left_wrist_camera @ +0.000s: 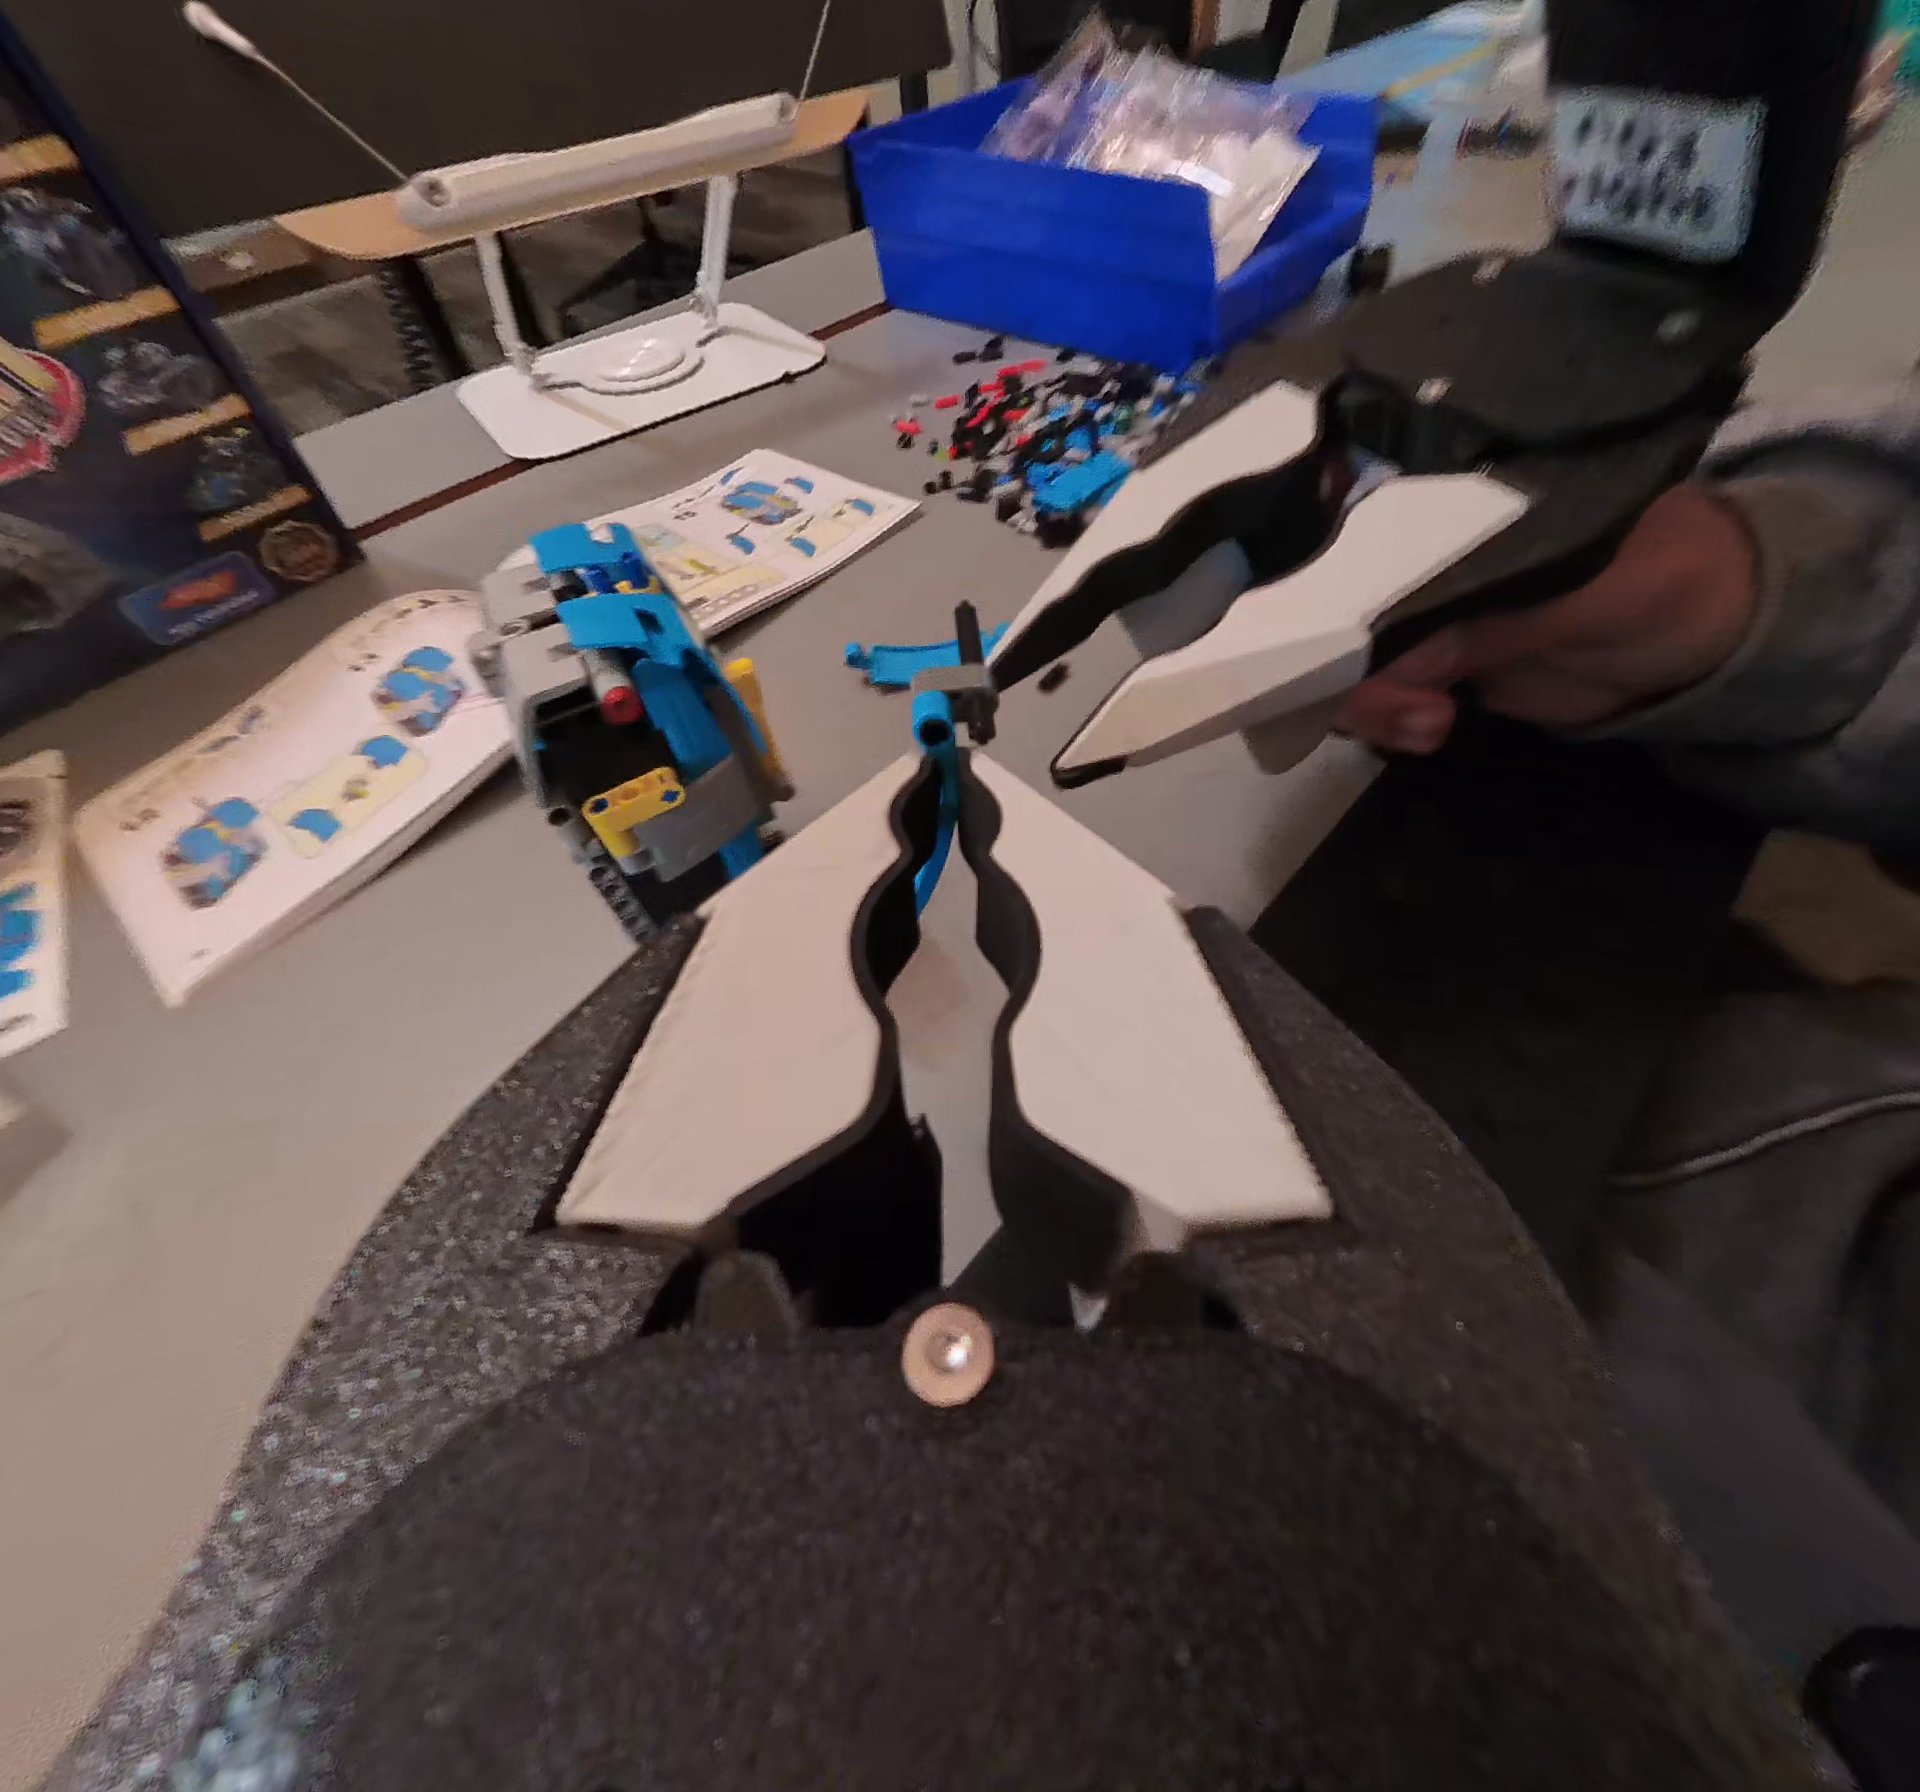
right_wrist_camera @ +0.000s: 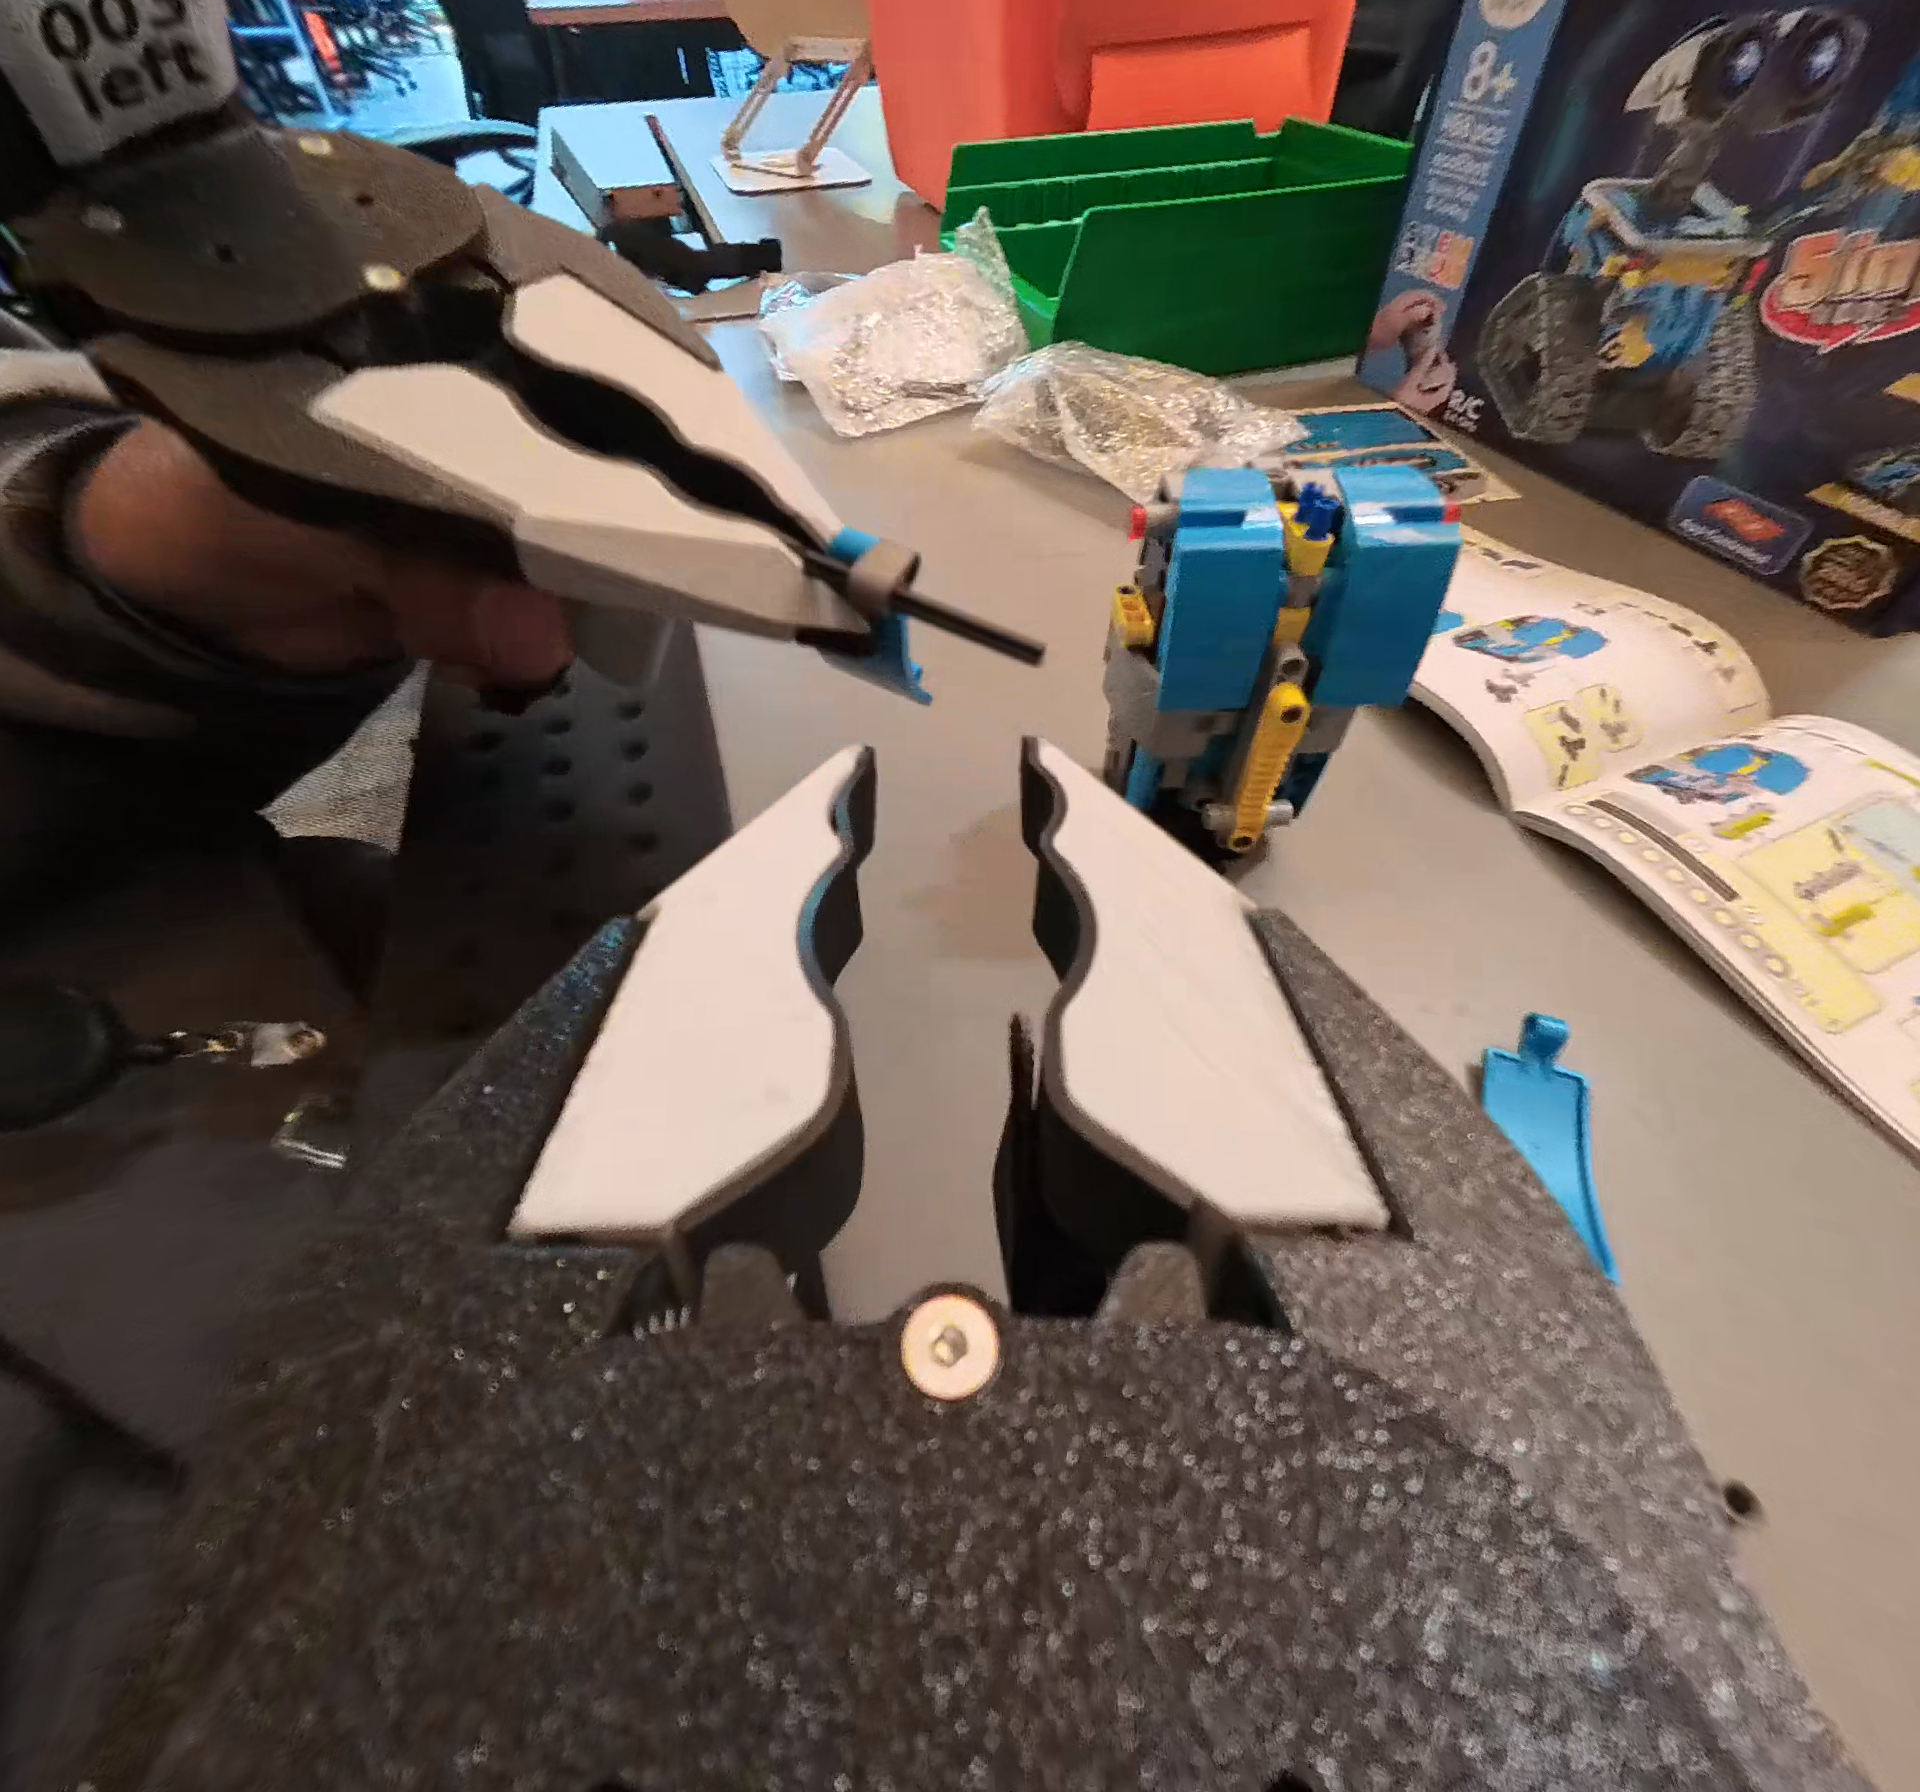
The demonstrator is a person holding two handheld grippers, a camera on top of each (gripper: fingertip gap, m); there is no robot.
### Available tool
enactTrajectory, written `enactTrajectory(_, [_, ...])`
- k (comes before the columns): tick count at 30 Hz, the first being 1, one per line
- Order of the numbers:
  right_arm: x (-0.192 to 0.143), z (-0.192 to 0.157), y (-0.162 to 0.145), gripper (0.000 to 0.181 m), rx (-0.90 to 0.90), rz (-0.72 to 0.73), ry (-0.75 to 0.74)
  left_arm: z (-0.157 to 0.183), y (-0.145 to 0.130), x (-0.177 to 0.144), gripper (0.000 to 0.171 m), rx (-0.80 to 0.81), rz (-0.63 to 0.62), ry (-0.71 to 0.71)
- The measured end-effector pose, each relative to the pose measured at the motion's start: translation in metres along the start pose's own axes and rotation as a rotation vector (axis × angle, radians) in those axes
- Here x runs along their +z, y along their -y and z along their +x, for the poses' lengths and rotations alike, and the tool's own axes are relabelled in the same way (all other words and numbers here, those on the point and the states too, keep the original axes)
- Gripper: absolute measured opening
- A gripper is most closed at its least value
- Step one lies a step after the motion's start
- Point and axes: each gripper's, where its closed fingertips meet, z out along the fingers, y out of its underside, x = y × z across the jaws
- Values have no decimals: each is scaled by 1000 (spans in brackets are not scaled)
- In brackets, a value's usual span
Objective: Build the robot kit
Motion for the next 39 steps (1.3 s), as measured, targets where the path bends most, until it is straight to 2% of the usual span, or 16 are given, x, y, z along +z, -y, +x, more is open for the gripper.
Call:
enactTrajectory(4, [1, 8, -14, 28, 48, -42, 8, 6, 14, -1, 2, -222, 116, -143])
enactTrajectory(8, [3, 7, -14, 30, 79, -38, 39, -6, 16, 2, 2, -396, 171, -167])
enactTrajectory(12, [6, 6, -13, 34, 54, -34, 25, -16, 11, 9, 2, -536, 176, -157])
enactTrajectory(20, [18, -6, -20, 40, -96, -95, -16, -7, 7, 25, 2, -713, 161, -263])
enactTrajectory(33, [15, 4, -21, 38, 9, -85, -3, -5, 5, 27, 2, -653, 144, -268])
enactTrajectory(39, [14, 4, -21, 37, 3, -85, -7, -4, 6, 27, 1, -543, 138, -219])
